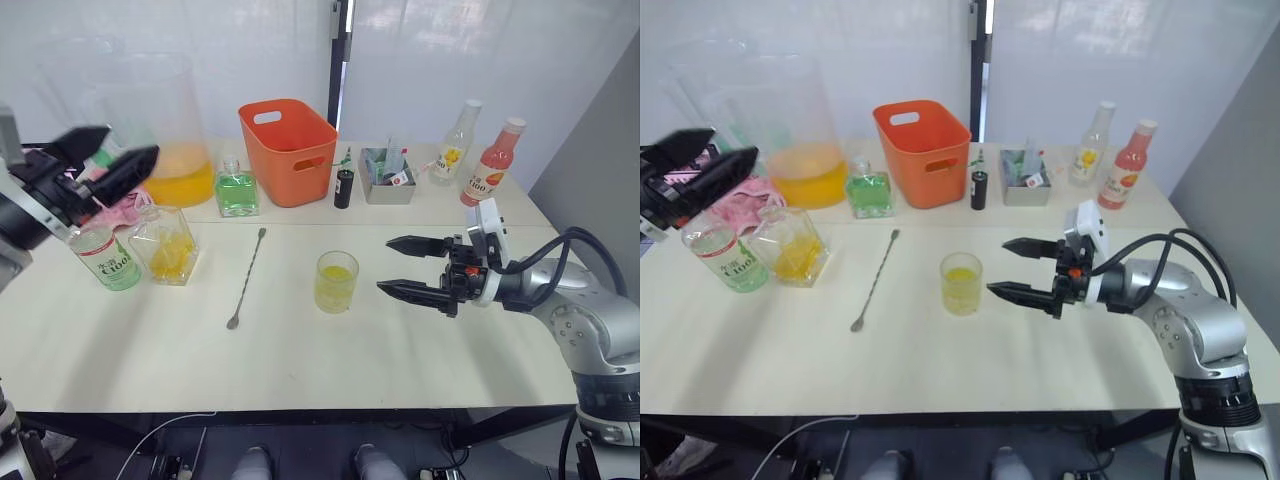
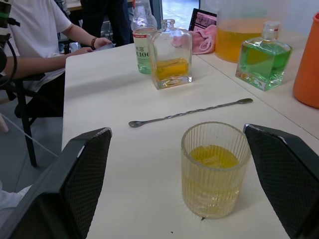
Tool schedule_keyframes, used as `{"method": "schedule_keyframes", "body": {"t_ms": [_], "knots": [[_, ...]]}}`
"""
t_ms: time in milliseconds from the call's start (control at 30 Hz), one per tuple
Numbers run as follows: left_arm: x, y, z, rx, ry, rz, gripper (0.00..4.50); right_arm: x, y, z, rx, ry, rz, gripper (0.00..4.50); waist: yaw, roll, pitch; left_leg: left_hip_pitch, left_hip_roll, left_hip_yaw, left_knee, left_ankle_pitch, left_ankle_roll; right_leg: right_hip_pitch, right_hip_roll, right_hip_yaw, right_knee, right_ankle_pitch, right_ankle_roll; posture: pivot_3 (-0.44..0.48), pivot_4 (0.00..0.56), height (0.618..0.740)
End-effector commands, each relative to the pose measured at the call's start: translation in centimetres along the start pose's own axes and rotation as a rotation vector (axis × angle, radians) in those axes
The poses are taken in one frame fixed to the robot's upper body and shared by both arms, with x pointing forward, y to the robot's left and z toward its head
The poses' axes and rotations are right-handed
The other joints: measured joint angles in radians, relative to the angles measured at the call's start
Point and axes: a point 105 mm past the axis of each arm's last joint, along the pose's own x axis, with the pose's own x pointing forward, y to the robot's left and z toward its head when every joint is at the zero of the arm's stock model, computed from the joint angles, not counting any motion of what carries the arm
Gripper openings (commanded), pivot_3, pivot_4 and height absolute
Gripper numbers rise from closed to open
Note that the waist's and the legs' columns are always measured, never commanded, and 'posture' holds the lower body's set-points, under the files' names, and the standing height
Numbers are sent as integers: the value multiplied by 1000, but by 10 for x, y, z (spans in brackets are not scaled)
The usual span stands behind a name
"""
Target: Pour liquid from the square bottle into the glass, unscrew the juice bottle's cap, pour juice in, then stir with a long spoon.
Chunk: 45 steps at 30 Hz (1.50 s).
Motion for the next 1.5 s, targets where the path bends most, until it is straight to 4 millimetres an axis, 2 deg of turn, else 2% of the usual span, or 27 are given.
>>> {"method": "schedule_keyframes", "body": {"t_ms": [33, 233, 367, 567, 667, 767, 833, 1033, 1233, 1367, 1500], "knots": [[-12, -18, -22, -3, 107, -51, 4473, -14, -12, -1, -49, 0, -60, 4500, -2, 0, 0, 0, 0, 0, 0, 0, 0, 0, 0, 0, 0, -1, -2, 0, 150, 740], [-44, -19, -65, -30, 237, -30, 4473, -49, -30, -26, -28, 38, -173, 4500, -1, 0, 0, 0, 0, 1, 0, 0, 0, 0, -1, 0, -2, -4, -8, 0, 150, 740], [-67, 0, -97, 58, 312, 125, 4473, -70, -39, -37, -29, 63, -247, 4500, -2, 0, 0, 0, 0, 2, 0, 0, 0, 0, -1, 1, -3, -4, -9, 0, 150, 740], [-110, 7, -135, 51, 371, 183, 4473, -108, -40, -61, 16, 111, -374, 4500, -4, 0, 0, 1, 0, 3, -1, 0, 0, 0, -2, 2, -5, -4, -9, 0, 150, 740], [-130, 12, -148, 33, 389, 214, 4473, -120, -40, -68, 32, 118, -421, 4500, -7, 0, 0, 1, 0, 4, -1, 0, 0, 0, -2, 2, -5, -4, -9, 0, 150, 740], [-146, 18, -156, 27, 400, 252, 4473, -127, -37, -77, 43, 133, -454, 4500, -10, 0, 0, 1, 0, 4, 0, -5, -8, 0, -2, 2, -5, -4, -9, 0, 150, 740], [-151, 18, -159, 25, 407, 255, 4473, -131, -35, -82, 51, 137, -472, 4500, -11, 0, 0, 1, 0, 4, 0, -5, -8, 0, -2, 2, -5, -4, -9, 0, 150, 740], [-146, 14, -159, 22, 387, 237, 4473, -130, -31, -86, 58, 125, -501, 4500, -13, 0, 0, 1, 0, 4, 0, -6, -9, 0, -3, 2, -5, -4, -9, 0, 150, 740], [-128, -3, -160, -8, 369, 193, 4473, -131, -27, -84, 55, 125, -507, 4500, -14, 0, 0, 1, 0, 4, 0, -6, -9, 0, -3, 2, -5, -4, -9, 0, 150, 740], [-97, -21, -164, -75, 325, 174, 4473, -122, -19, -73, 31, 112, -479, 4500, -11, 1, -1, 1, -1, 4, 0, -6, -9, 1, -3, 3, -5, -4, -9, 0, 150, 740], [-70, -36, -177, -83, 336, 253, 4473, -101, -8, -56, 1, 68, -438, 4500, -11, 1, -1, 1, -1, 4, 0, -5, -9, 1, -2, 3, -5, -4, -8, 0, 150, 740]]}}
